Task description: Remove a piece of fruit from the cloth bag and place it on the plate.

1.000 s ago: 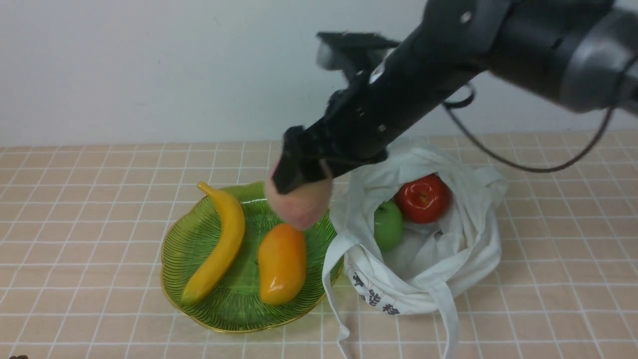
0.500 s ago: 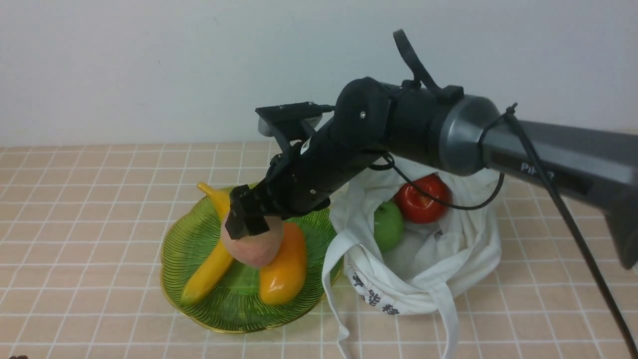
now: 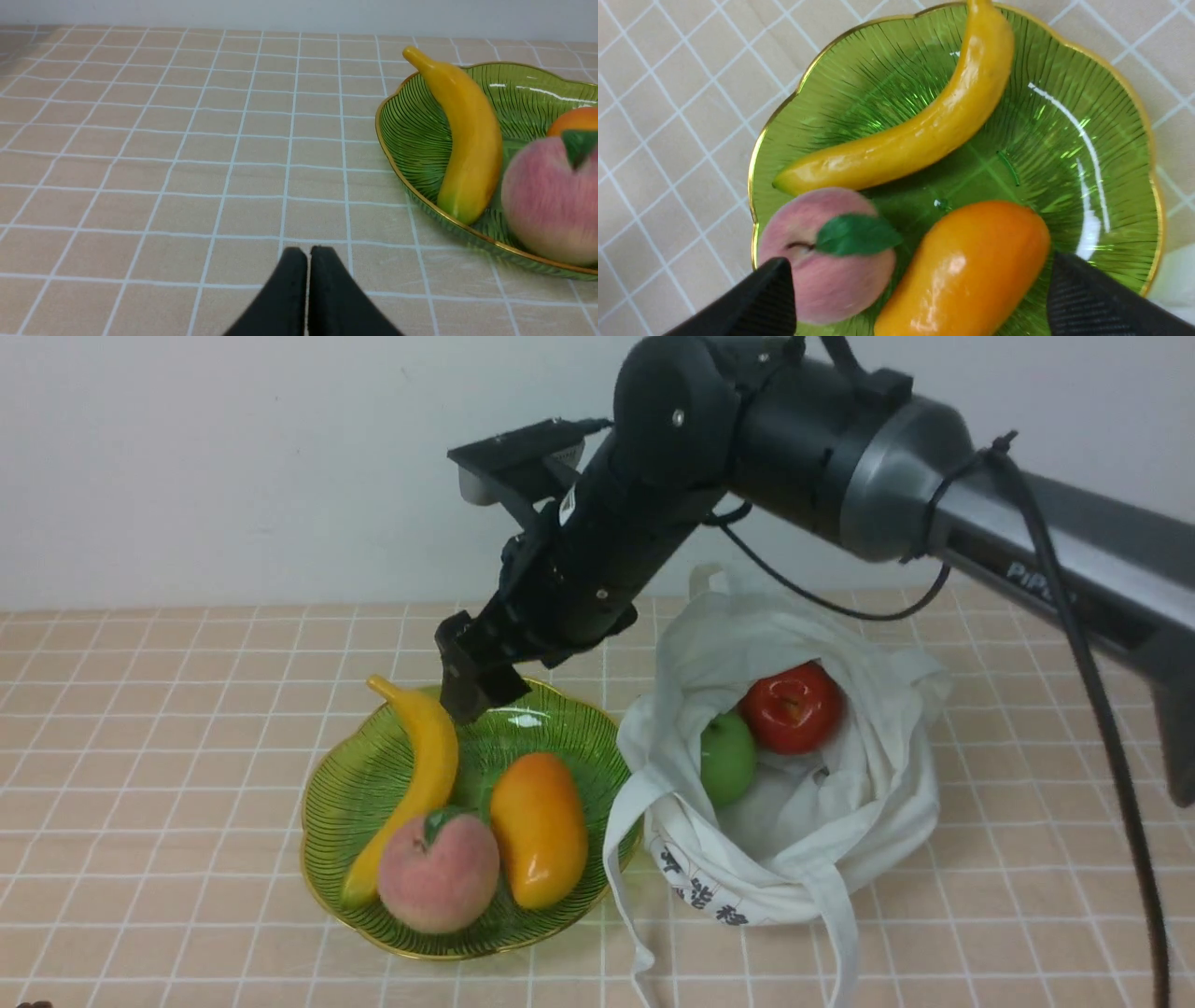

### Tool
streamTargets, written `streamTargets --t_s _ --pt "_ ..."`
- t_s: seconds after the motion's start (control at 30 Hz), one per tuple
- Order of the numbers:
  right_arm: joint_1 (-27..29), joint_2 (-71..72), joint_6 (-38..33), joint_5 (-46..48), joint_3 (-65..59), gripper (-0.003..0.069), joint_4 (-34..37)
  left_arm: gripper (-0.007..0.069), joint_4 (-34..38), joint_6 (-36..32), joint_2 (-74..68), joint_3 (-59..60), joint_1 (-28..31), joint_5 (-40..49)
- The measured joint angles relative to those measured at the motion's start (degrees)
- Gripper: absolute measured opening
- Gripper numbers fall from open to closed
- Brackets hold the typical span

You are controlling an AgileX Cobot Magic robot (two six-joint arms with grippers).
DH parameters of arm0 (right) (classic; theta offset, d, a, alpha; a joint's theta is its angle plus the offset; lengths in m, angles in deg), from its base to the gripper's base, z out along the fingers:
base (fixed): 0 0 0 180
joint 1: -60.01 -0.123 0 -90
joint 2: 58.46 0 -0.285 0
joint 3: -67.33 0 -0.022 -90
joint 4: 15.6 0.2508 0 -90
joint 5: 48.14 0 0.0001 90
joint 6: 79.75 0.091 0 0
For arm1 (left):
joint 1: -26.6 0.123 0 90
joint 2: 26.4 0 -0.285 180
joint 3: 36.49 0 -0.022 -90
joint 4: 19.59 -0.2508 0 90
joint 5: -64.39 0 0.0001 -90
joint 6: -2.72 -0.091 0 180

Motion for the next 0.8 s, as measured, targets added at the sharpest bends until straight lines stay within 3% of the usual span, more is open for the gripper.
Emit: streamTargets --t_s 0.1,0.17,0.2,0.27,0.43,0.57,0.8 --pt "-0.1 0.5 2.5 1.2 5.6 0.0582 -3.6 -0.0008 0.0 0.0 0.0 0.0 0.0 0.0" --pt "-0.1 2.0 6.0 1.4 7.9 0.0467 -7.8 -0.0008 0.0 0.0 0.0 0.0 0.0 0.0" --pt "-0.1 2.2 6.0 1.4 8.0 0.0467 -7.8 -0.0008 0.0 0.0 0.0 0.0 0.0 0.0" --pt "-0.1 5.1 7.8 2.2 8.3 0.0306 -11.7 -0.0008 0.0 0.0 0.0 0.0 0.0 0.0" --pt "-0.1 15.7 9.5 2.4 3.9 0.004 -17.5 -0.0008 0.0 0.0 0.0 0.0 0.0 0.0" --pt "-0.1 26.3 12.1 2.5 -4.7 -0.0006 -21.2 -0.0008 0.0 0.0 0.0 0.0 0.0 0.0" --pt "-0.1 53.5 21.8 1.6 -35.1 -0.0014 -26.4 -0.0008 0.0 0.0 0.0 0.0 0.0 0.0"
